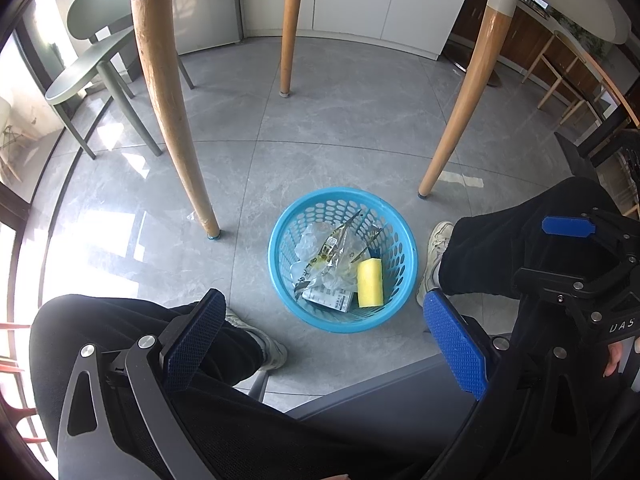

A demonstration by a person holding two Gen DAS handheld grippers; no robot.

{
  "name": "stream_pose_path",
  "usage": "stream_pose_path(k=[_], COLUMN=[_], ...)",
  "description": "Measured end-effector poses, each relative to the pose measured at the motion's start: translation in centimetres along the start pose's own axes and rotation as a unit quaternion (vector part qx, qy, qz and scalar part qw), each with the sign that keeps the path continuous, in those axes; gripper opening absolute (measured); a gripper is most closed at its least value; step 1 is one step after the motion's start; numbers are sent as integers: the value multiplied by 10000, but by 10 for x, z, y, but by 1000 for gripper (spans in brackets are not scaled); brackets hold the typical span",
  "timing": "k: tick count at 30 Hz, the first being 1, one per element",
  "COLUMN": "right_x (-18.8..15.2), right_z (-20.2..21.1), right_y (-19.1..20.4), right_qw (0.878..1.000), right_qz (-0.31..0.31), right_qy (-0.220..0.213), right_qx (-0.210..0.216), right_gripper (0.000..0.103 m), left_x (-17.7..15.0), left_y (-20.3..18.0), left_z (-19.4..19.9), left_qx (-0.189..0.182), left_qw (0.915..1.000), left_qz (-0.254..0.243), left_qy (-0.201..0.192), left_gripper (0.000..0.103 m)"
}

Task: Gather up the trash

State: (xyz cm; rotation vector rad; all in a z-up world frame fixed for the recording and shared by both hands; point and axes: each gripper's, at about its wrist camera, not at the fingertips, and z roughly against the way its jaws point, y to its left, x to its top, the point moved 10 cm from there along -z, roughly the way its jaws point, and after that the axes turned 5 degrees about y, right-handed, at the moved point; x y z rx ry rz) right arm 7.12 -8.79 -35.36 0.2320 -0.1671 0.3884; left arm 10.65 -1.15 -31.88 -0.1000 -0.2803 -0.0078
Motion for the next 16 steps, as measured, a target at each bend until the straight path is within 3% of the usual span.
stream_pose_path(k=[16], right_x=[0], right_z=[0], right_y=[-1], right_qw=[10000], right_qz=[0], right_qy=[0], right_qx=[3], right_gripper=[94], left_x=[-3], left_y=[1], left_z=[-2], left_qx=[-32], left_qw=[10000], left_qz=[-26], left_qy=[41], left_gripper=[97])
